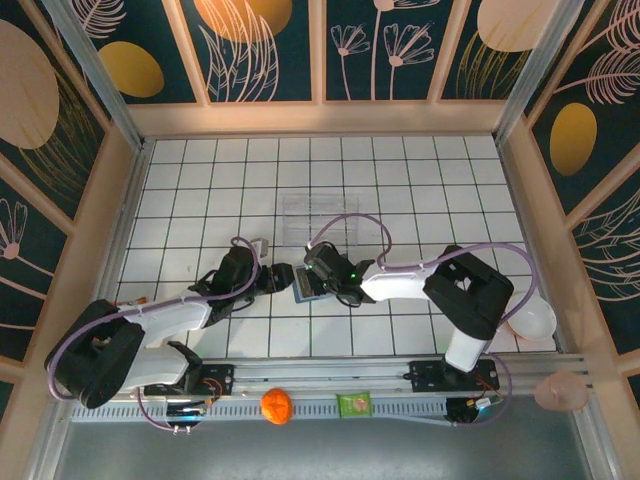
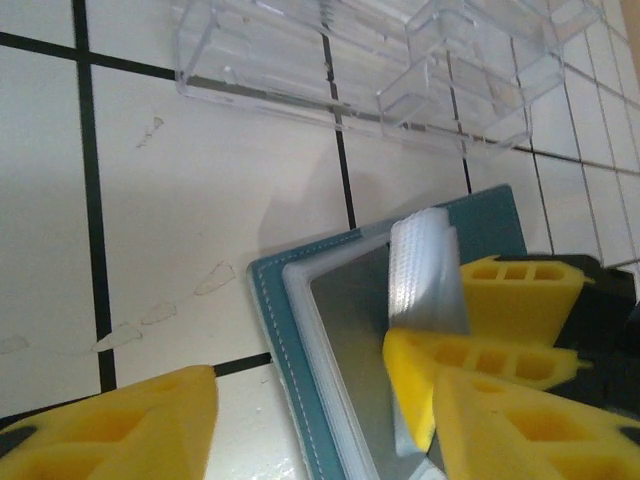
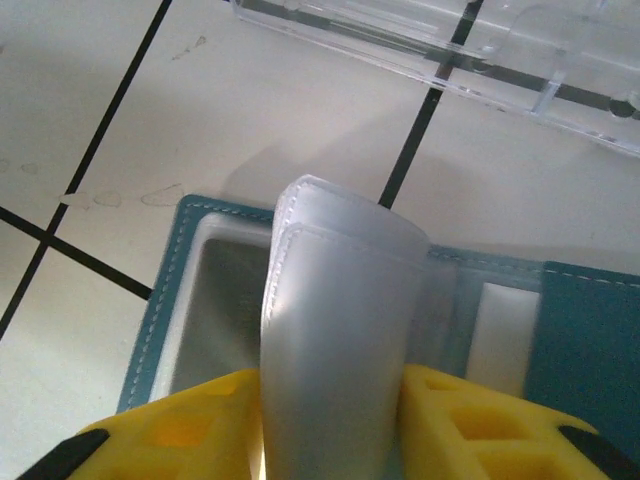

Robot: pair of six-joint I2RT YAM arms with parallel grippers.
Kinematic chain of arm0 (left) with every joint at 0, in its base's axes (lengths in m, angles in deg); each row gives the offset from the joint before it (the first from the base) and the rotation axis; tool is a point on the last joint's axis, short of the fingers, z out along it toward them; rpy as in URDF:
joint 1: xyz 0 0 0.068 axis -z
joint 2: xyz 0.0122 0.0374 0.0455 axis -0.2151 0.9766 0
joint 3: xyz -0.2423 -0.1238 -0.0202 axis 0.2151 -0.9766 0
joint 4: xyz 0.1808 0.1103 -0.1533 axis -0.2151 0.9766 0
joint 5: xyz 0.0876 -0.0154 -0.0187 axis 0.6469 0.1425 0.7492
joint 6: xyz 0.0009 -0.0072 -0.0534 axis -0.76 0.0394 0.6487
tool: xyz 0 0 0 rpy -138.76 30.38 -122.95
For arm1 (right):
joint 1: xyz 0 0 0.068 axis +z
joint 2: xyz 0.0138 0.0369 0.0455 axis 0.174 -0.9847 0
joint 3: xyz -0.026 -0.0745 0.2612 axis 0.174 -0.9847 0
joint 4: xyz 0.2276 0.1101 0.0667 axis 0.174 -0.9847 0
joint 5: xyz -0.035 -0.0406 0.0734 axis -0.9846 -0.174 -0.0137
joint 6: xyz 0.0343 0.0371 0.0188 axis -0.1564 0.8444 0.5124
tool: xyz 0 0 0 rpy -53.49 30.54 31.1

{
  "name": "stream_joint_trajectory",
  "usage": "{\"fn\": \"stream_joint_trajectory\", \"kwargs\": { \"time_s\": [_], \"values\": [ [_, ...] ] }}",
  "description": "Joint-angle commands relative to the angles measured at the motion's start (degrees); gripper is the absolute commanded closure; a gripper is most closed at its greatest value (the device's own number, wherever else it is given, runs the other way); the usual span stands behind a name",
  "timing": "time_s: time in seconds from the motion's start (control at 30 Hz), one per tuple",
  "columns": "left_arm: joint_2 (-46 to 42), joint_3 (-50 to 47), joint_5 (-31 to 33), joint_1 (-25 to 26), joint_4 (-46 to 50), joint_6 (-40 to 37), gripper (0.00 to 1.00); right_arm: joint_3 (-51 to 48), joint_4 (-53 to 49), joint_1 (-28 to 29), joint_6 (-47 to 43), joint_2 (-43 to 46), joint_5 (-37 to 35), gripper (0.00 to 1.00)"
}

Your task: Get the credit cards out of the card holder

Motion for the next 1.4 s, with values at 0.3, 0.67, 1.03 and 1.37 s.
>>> {"fn": "stream_joint_trajectory", "kwargs": {
  "time_s": [0.3, 0.67, 1.03, 1.37],
  "values": [
    [6.47, 5.88, -6.12, 4.03, -3.03, -1.92, 0.79, -3.62, -1.54, -0.83, 3.04, 2.81, 2.25, 0.77],
    [13.85, 7.71, -8.68, 5.45, 3.06, -3.82, 1.0, -3.89, -2.37, -0.82, 4.65, 3.62, 0.69, 0.74],
    [16.24, 8.47, -7.06, 5.45, 4.99, -6.81, 1.0, -7.38, -7.0, -2.9, 8.52, 8.73, -6.72, 0.53],
    [14.25, 8.77, -3.33, 5.45, 4.4, -7.92, 1.0, -11.97, -12.19, -7.63, 9.64, 17.94, -10.99, 0.44]
  ]
}}
